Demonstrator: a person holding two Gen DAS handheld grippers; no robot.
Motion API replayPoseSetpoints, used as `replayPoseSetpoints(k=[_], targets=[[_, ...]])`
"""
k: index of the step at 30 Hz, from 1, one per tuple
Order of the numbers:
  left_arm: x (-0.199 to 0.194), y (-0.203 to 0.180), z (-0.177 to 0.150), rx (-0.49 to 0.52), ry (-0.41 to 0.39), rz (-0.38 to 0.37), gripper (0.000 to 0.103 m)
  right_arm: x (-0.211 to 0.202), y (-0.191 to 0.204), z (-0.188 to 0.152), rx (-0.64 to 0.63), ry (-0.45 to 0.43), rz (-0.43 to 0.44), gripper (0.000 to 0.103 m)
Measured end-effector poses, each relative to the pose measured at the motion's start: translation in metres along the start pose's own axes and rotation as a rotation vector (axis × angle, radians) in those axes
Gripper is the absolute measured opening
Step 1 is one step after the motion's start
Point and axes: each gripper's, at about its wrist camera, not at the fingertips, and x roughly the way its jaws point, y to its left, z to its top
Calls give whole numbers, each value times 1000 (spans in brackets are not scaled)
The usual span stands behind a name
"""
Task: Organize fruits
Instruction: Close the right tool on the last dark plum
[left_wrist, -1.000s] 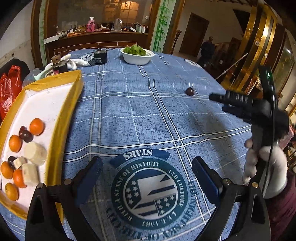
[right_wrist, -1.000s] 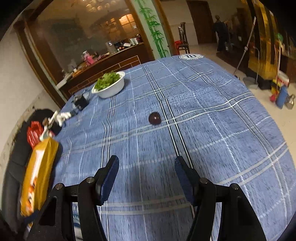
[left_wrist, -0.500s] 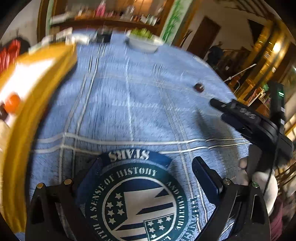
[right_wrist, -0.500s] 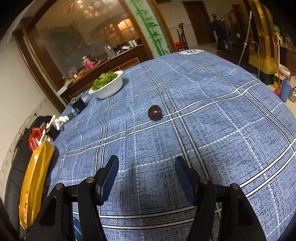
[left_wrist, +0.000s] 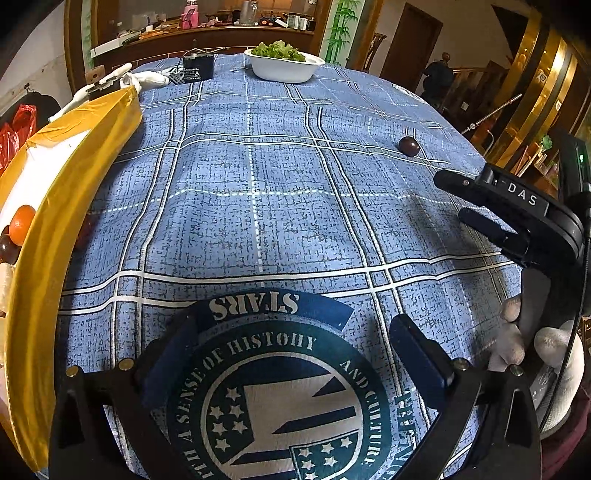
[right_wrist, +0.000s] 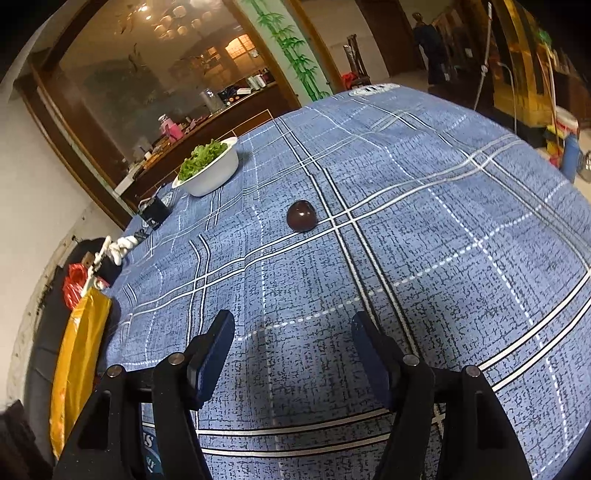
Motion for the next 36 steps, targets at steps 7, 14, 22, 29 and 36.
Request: replayPoseSetpoints(k=[7,14,22,29,36], targets=[[0,0,2,-5,-1,-10,103,-4,-3,-2,45,-34,-118,70],[-1,3,2,-7,-4,-30,103,-6,-2,0,53,-45,-236,70],[-5,9,2,-26,-11,-84,103,-24,-6,1,81,-30,-345,71],[-8,18,3,-80,-26,-148,103,-31,-19,38,158,-43,-207,71],[-7,14,3,-67,-25,-125,103,13,-4,83,51,15,-126,69]])
